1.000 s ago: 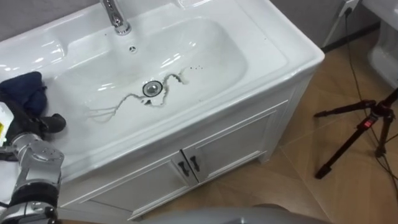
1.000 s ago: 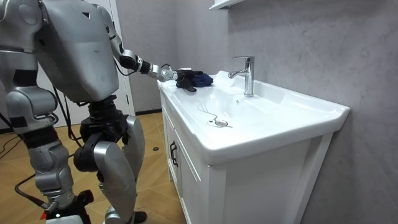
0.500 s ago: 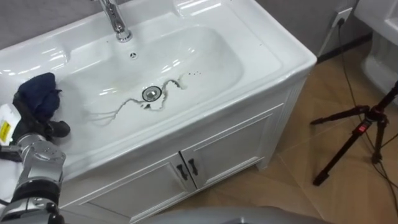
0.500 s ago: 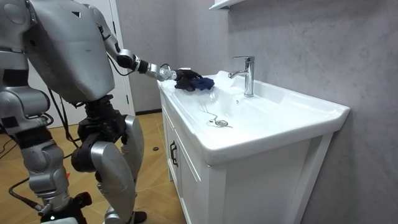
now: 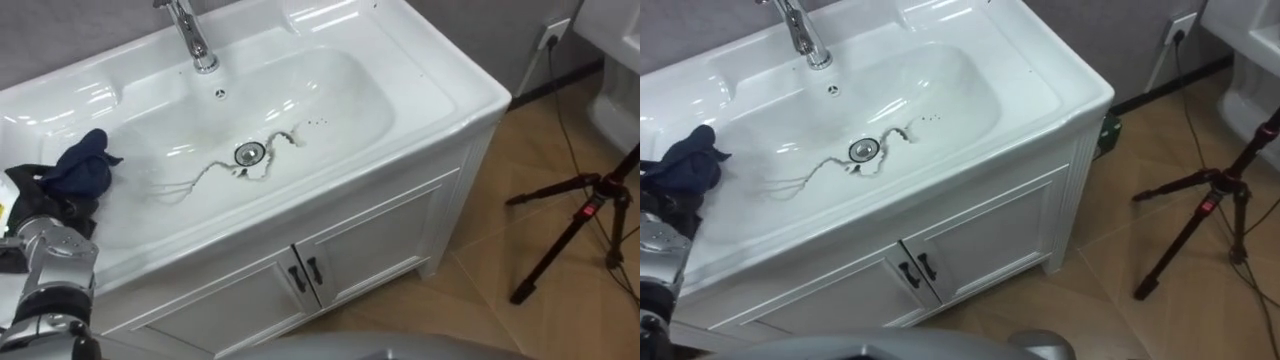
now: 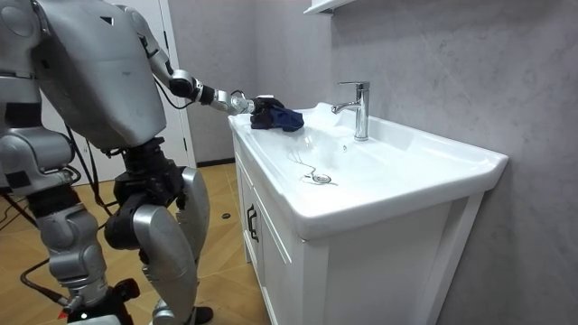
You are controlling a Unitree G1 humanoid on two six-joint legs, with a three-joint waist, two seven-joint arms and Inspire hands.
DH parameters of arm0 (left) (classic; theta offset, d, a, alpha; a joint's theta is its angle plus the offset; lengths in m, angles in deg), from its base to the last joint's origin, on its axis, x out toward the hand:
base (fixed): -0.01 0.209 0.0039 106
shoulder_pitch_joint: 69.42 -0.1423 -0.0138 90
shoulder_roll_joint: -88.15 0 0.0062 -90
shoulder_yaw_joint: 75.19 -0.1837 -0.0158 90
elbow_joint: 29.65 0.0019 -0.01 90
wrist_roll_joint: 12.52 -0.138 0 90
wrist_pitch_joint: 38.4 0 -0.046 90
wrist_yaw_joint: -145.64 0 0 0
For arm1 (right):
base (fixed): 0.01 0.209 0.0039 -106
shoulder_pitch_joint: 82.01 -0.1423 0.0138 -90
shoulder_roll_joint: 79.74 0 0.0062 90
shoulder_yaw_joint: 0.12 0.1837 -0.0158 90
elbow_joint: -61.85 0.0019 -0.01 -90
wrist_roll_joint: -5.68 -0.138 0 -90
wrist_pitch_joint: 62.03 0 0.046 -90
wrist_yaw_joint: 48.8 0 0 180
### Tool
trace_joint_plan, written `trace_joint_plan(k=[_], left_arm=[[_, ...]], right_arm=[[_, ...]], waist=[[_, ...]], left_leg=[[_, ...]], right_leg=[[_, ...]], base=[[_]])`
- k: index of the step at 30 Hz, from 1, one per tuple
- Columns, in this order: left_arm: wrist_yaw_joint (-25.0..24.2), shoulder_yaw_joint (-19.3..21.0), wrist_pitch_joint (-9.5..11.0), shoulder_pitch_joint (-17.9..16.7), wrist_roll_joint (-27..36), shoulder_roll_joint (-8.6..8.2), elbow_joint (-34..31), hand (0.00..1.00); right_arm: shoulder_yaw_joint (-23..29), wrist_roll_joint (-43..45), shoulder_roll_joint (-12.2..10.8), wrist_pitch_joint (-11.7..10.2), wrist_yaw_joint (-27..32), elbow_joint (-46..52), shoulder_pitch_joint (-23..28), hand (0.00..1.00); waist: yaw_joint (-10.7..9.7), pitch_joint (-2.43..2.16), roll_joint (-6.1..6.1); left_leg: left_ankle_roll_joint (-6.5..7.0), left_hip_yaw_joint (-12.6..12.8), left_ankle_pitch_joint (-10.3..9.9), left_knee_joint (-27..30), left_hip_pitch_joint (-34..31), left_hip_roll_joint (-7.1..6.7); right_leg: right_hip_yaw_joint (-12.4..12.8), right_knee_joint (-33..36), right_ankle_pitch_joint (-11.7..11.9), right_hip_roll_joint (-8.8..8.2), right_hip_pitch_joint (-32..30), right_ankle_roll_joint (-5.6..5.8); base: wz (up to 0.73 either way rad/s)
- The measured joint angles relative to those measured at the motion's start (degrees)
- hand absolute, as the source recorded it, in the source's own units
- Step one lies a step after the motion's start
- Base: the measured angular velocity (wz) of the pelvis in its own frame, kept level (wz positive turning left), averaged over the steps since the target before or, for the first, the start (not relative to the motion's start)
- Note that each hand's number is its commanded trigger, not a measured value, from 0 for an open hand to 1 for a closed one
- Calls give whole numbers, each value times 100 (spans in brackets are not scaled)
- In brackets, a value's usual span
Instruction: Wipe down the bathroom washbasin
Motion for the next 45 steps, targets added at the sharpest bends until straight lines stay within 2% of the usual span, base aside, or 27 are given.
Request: trace_joint_plan(k=[5,11,14,15,16,18,21,25,31,34,40,45], left_arm=[[4,-2,18,1,44,2,-10,100],[-9,-5,44,6,40,1,-194,100],[-54,-119,-41,-10,42,-37,-655,100],[-61,-203,-46,-11,39,-41,-825,100],[-63,-315,-58,-12,38,-56,-998,100],[-74,-530,-70,-15,35,-101,-1257,100],[-84,-794,-107,-29,36,-188,-1840,100],[-59,-913,-84,-21,-50,-188,-2610,100],[23,-1012,-64,74,-131,-188,-3109,100],[86,-1023,48,100,-448,-188,-3162,100],[252,-1020,266,122,-591,-185,-3136,100],[261,-1041,277,120,-851,-185,-3061,100]], right_arm=[[-8,-11,4,-44,-8,-16,-152,0],[-93,-98,5,-226,-9,-45,-298,0],[-124,-136,-3,-306,-6,-132,-369,0],[-125,-138,-3,-310,6,-146,-437,0],[-125,-143,-3,-337,30,-151,-480,0],[-125,-144,-4,-405,32,-171,-522,0],[-124,-162,-4,-575,49,-221,-540,0],[-107,-169,-4,-670,110,-246,-528,0],[-119,-223,-4,-722,119,-372,-551,0],[-125,-270,-4,-772,108,-382,-487,0],[-125,-244,-8,-798,52,-384,-351,0],[-127,-241,-7,-808,63,-492,-176,0]], waist=[[4,0,-4],[18,4,-60],[10,4,-183],[14,22,-225],[-1,11,-209],[-14,43,-258],[-33,53,-297],[-90,85,-235],[-219,115,-145],[-251,118,-148],[-329,141,-177],[-326,151,-166]], left_leg=[[0,3,0,-12,-3,-2],[0,-63,0,21,-58,-9],[-1,-193,1,85,-204,-24],[-1,-218,1,120,-276,-24],[-1,-271,1,142,-310,-19],[-1,-317,6,154,-317,-13],[1,-356,7,158,-364,-6],[8,-323,12,147,-399,-1],[7,-303,13,134,-411,3],[7,-272,13,135,-410,13],[7,-157,13,133,-397,14],[7,-126,12,118,-312,18]], right_leg=[[-1,12,-3,-2,-9,1],[-63,11,-14,-26,-5,0],[-103,-3,-17,-44,-91,5],[-122,-13,-9,-46,-101,6],[-172,-82,20,-46,-89,3],[-255,-147,38,-56,-76,-2],[-299,-258,79,-58,-50,5],[-341,-427,146,-69,-7,17],[-314,-501,153,-96,0,25],[-298,-498,151,-88,-1,23],[-216,-487,145,-62,-20,25],[-192,-521,147,-36,6,28]], base=[[0],[6],[21],[14],[16],[14],[6],[0],[-2],[-1],[-3],[-4]])
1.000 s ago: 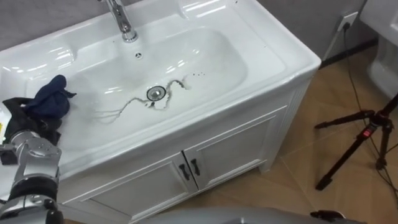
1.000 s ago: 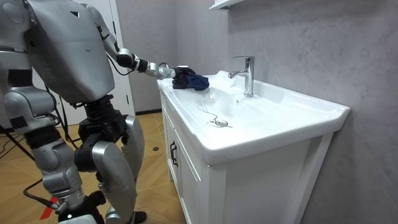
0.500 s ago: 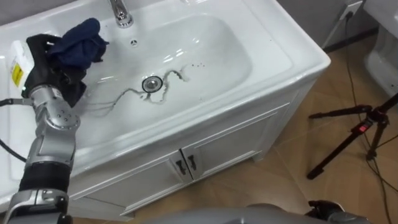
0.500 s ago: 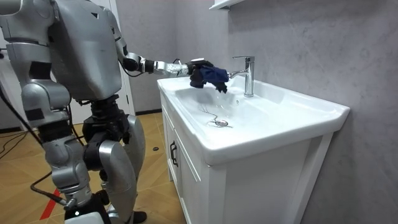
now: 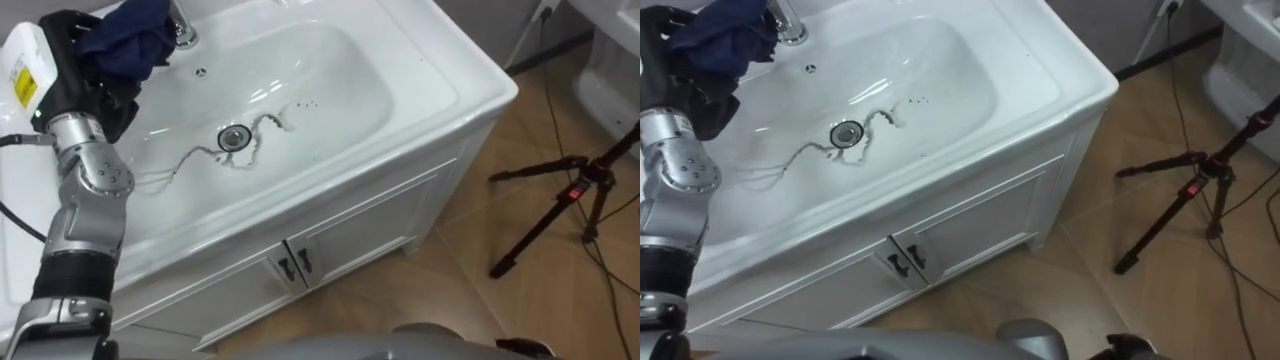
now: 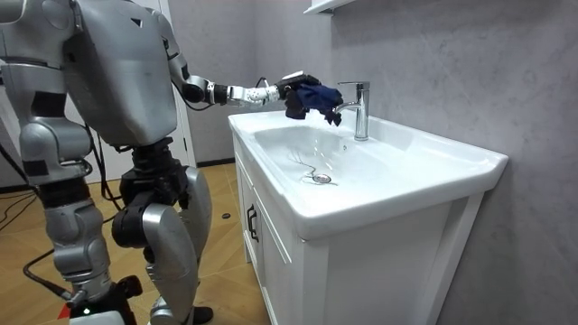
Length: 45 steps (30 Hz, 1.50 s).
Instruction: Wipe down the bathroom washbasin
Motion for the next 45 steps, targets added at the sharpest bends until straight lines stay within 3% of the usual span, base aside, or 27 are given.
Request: trace_joint_plan(k=[5,7,15,19,28,34,43,45], left_arm=[[-127,-52,-33,0,-498,13,168,100],[-237,-221,-63,-1,-988,22,327,100],[-656,-719,-266,0,-1843,37,917,100],[-701,-731,-365,0,-2108,36,1134,100],[-1197,-731,-739,-16,-2119,33,1713,100],[-1330,-730,-818,-30,-2113,33,1794,100],[-1623,-724,-983,-188,-2249,4,1840,100],[-1701,-714,-1036,-292,-2396,-7,1890,100]], right_arm=[[4,91,16,42,-151,30,44,0],[2,102,25,44,-206,79,67,0],[-126,125,29,65,-247,144,82,0],[-126,136,27,258,-269,139,89,0],[-125,249,25,439,-321,136,78,0],[-123,408,26,505,-321,155,69,0],[-71,448,24,559,-318,345,48,0],[-20,451,20,631,-318,369,51,0]], waist=[[-18,0,45],[-8,-11,60],[-24,-25,65],[-65,-28,71],[-144,-45,45],[-144,-80,45],[-137,-73,50],[-133,-50,15]], left_leg=[[0,0,0,-27,4,16],[0,18,0,-28,12,21],[-1,150,0,2,25,33],[-1,151,0,4,8,33],[-1,159,0,4,0,36],[-1,160,0,3,23,37],[-2,169,1,-1,132,56],[-6,183,3,-1,152,55]], right_leg=[[49,0,13,29,-13,-5],[79,27,16,35,-8,-9],[113,29,19,48,-15,-15],[90,32,19,43,-18,-15],[98,29,18,43,-18,-15],[40,31,22,29,21,-16],[-22,53,7,17,100,-43],[-22,126,-22,19,79,-51]], base=[[-1],[0],[-4],[0],[1],[1],[2],[0]])
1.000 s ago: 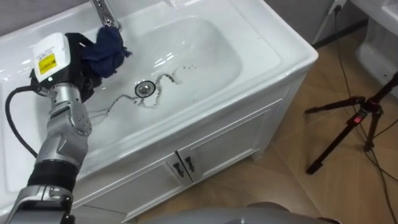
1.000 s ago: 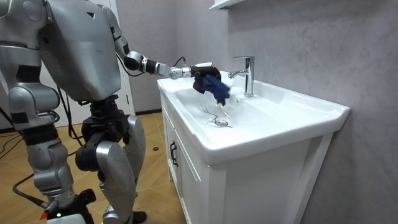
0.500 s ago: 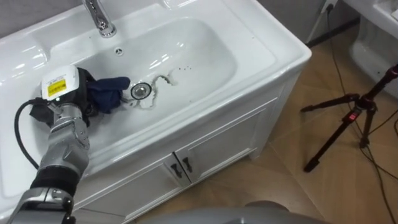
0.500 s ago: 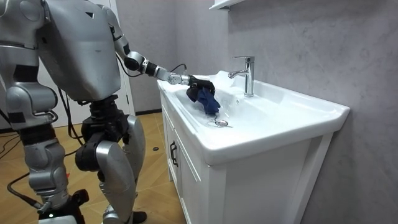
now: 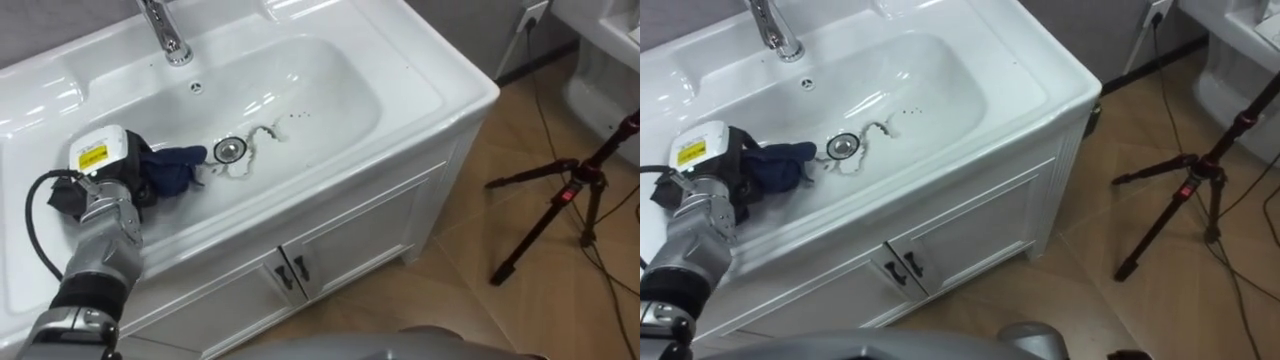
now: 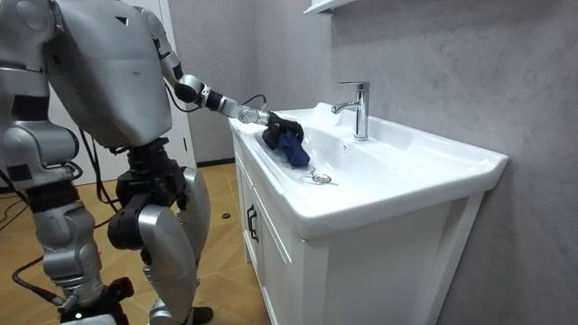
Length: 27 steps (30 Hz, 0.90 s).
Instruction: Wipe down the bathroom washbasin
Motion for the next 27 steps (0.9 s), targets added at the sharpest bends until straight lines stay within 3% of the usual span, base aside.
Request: trace_joint_plan(k=[4,9,21,27], left_arm=[[-96,103,-108,-96,-215,-173,154,100],[-209,114,-155,-96,-223,-194,165,100],[-336,309,-153,-95,-659,-324,224,100],[-308,295,-153,-33,-664,-371,192,100]], right_arm=[[29,20,-3,202,1,2,21,0],[29,52,-2,297,11,53,21,0],[23,34,-4,291,58,248,-11,0],[-3,-31,-4,294,64,246,-25,0]], waist=[[47,-3,-61],[120,-67,-96],[170,-61,-142],[299,-42,-183]], left_leg=[[-2,-3,-1,0,13,-1],[-6,9,-2,-62,85,-2],[-8,27,-5,-158,248,2],[-8,20,-5,-156,232,-1]], right_leg=[[-13,48,-17,7,-6,0],[35,102,-26,27,27,-4],[135,95,-44,66,129,-2],[158,106,-76,39,100,-1]], base=[[0],[-4],[-2],[1]])
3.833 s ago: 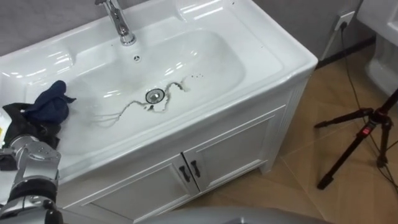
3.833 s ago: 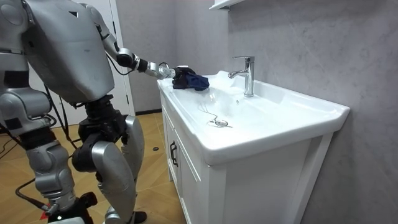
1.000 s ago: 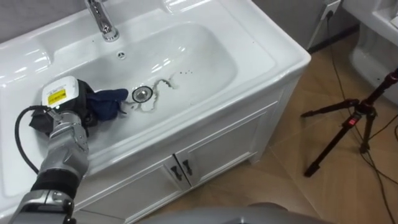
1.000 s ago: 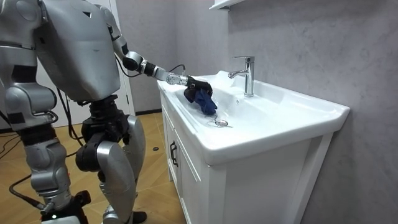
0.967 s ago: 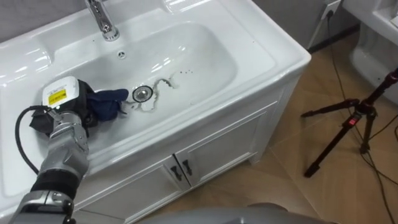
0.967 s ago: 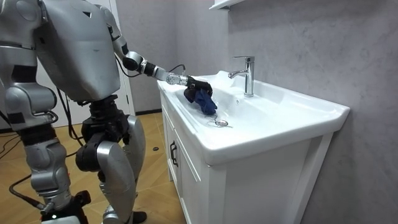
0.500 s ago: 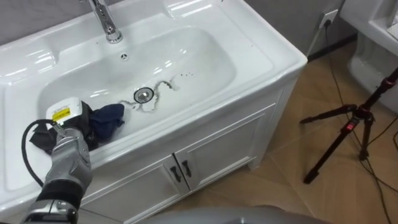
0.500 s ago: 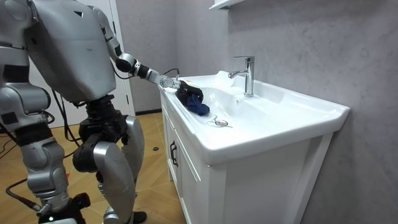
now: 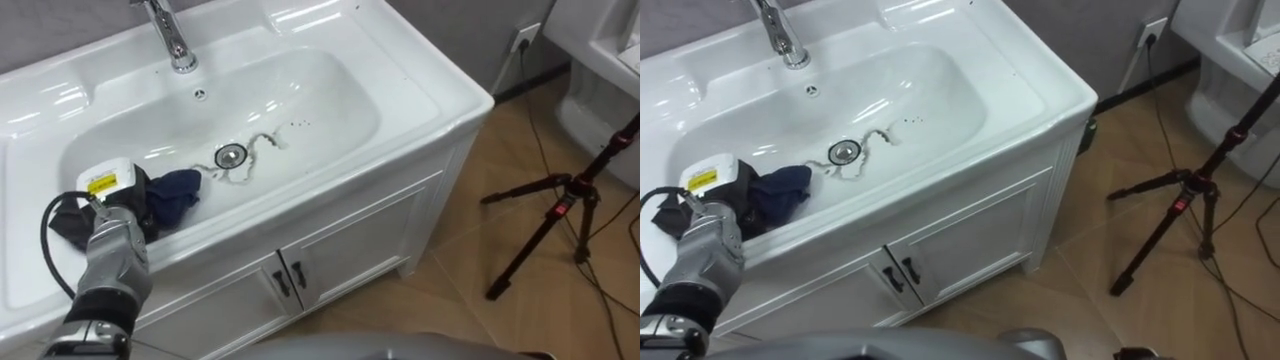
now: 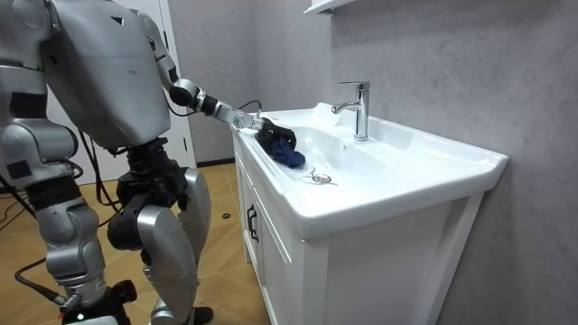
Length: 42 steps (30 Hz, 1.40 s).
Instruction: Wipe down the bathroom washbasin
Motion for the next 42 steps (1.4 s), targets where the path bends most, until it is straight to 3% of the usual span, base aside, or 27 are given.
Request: trace_joint_plan(k=[8,12,20,23,26,28,31,34,37,40,42], left_arm=[[2,-17,0,10,2,-15,-38,100],[-16,-26,-6,6,39,-156,-101,100],[-271,-582,-24,188,130,-214,-118,100],[-382,-721,-125,431,123,-282,-75,100],[-404,-944,-166,926,461,-366,207,100],[-519,-1188,-184,1325,712,-390,327,100],[-525,-1332,-45,1955,843,-533,694,100],[-459,-1372,49,2549,1169,-609,1150,100],[-351,-1376,60,2688,1289,-586,1316,100],[-269,-1369,59,2702,1324,-508,1329,100],[-193,-1378,59,2715,1486,-500,1341,100]], right_arm=[[-44,-2,-3,-3,-9,3,-22,0],[-231,-11,-7,-18,-13,4,-32,0],[-364,-18,-12,-134,-22,-60,-228,0],[-418,-318,-15,-142,21,-124,-386,0],[-665,-842,-43,-161,93,-181,-636,0],[-676,-1312,-95,-291,140,-275,-909,0],[-659,-1940,-109,-479,115,-382,-1320,0],[-642,-2358,-130,-660,30,-593,-1566,0],[-552,-2515,-108,-710,-8,-690,-1580,0],[-473,-2530,-91,-732,-19,-746,-1554,0],[-474,-2597,-91,-784,-27,-746,-1495,0]], waist=[[-2,0,-31],[4,-9,-51],[-90,-8,-56],[-181,-1,-56],[-178,24,-39],[-266,33,-13],[-339,96,99],[-478,119,158],[-761,134,148],[-860,145,132],[-1017,147,132]], left_leg=[[-7,-40,-5,-10,-7,-2],[-6,-50,-3,4,1,-11],[-3,-48,-2,13,-29,-25],[-2,-44,0,111,-251,-37],[7,58,10,180,-516,-27],[22,122,28,207,-766,-22],[56,345,108,193,-1112,4],[70,487,135,186,-1337,-4],[71,619,137,179,-1384,-1],[71,920,137,172,-1378,9],[71,950,137,160,-1377,6]], right_leg=[[-13,27,-28,19,-8,-2],[-30,3,-31,-24,18,3],[-39,-24,-29,-49,13,20],[-67,-38,-29,-68,-143,43],[-48,-21,57,-58,-408,42],[-15,-44,137,-65,-647,43],[1,-250,390,-74,-894,59],[114,-318,484,-63,-1136,77],[174,-320,483,-64,-1193,81],[342,-311,487,-37,-1264,95],[351,-304,483,-44,-1260,102]], base=[[1],[0],[1],[14],[-6],[-11],[-22],[-20],[-7],[-30],[1]])
